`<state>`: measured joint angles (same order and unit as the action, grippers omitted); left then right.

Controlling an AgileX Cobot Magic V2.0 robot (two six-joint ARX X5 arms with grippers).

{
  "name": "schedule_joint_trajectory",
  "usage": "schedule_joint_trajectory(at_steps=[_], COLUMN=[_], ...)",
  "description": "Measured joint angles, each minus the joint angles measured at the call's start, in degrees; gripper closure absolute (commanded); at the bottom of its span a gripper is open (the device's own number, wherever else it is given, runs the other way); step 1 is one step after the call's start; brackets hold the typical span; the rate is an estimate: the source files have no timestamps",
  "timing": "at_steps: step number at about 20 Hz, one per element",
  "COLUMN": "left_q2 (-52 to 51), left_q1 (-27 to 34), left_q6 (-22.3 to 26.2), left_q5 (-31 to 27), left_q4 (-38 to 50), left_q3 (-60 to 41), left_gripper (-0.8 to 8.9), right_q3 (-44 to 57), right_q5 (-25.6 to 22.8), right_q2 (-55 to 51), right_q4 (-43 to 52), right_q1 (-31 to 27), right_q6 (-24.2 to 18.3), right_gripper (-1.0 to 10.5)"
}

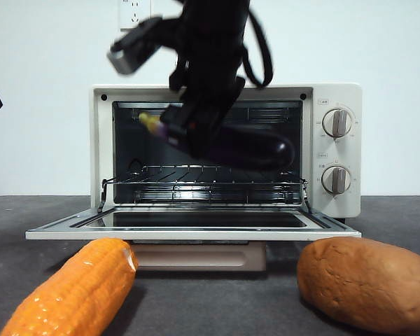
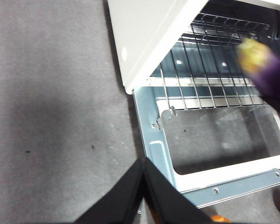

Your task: Take the eggplant from the table,put the eggplant in the oven

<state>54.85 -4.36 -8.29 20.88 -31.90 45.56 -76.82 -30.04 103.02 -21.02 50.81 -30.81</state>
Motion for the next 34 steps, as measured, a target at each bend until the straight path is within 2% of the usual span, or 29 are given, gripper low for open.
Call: schedule_joint_trajectory(at_steps=[3,5,8,20,28,34], left_q2=[0.0,0.6,2.0,8.9,9.2,9.2], left_q1=[0.0,0.0,0.0,0.0,0.0,0.0], left_q6=[0.0,0.0,0.0,0.4,0.4,0.5], left_q5=[0.0,0.0,0.0,1.5,1.5,1.5], left_q4=[0.0,0.0,0.0,0.9,0.9,0.9], left_q3=[0.0,0.0,0.0,0.0,0.0,0.0], left_gripper=[8.08,8.08,8.08,8.08,8.08,8.08], right_q3=[0.0,0.0,0.0,0.0,0.0,0.0], right_q5=[-4.7,-5.2,-5.9,-6.6,-6.2,-7.8], right_q2=[3.3,4.6,5.9,6.9,6.9,6.9], right_q4=[6.7,9.2,10.6,11.5,11.5,11.4], right_q1=[-1.0,-1.5,-1.6,-0.6,1.7,2.6], right_q6=[-4.5,-7.3,-9.3,-7.7,-7.7,-7.2], right_gripper=[7.9,7.7,6.9,6.8,6.8,6.8])
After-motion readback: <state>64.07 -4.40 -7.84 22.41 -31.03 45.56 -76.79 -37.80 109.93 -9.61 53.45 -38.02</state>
